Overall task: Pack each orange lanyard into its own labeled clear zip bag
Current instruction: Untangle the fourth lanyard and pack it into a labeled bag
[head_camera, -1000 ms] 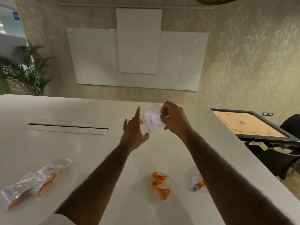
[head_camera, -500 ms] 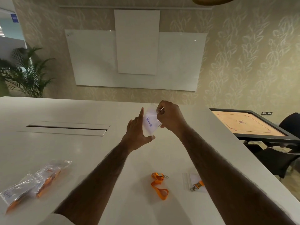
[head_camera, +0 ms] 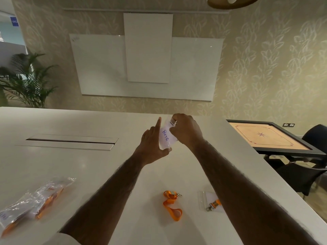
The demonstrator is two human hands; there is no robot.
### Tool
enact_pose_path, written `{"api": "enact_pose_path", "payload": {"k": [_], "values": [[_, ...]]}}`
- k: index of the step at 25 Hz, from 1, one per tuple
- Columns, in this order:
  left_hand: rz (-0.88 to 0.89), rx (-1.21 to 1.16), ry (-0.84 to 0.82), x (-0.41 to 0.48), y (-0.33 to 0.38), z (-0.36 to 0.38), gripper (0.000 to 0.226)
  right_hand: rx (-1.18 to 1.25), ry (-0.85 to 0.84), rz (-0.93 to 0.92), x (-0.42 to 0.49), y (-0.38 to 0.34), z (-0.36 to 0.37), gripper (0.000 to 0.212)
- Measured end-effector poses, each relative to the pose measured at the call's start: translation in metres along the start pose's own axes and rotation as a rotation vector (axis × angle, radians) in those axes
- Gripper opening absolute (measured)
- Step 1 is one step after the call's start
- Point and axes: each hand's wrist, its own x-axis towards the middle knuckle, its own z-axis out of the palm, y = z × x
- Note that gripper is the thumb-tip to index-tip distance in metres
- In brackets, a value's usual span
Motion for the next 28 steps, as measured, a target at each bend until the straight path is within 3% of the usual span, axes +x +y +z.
{"api": "enact_pose_path", "payload": {"k": [7,12,18,22,24,28], "values": [[-0.039,-0.013,-0.055,0.010,0.008,0.004,0.130,0.118,-0.152,0.067,0.000,-0.007,0.009,0.014],[-0.050,-0.030,-0.068,0.007,-0.001,0.007,0.132,0.402,-0.338,0.242,-0.001,-0.001,-0.002,0.024],[0.045,-0.143,0.000,0.009,0.012,0.012,0.133,0.200,-0.399,0.264,-0.004,-0.007,0.014,0.015],[-0.069,-0.199,-0.036,0.009,0.006,0.013,0.147,0.278,-0.371,0.254,0.001,0.000,0.012,0.026],[-0.133,-0.217,-0.041,0.005,0.004,0.016,0.134,0.377,-0.360,0.296,0.000,-0.002,0.007,0.028],[-0.121,-0.359,0.002,0.005,0.005,0.020,0.077,0.539,-0.540,0.342,-0.004,-0.003,0.000,0.023]]}}
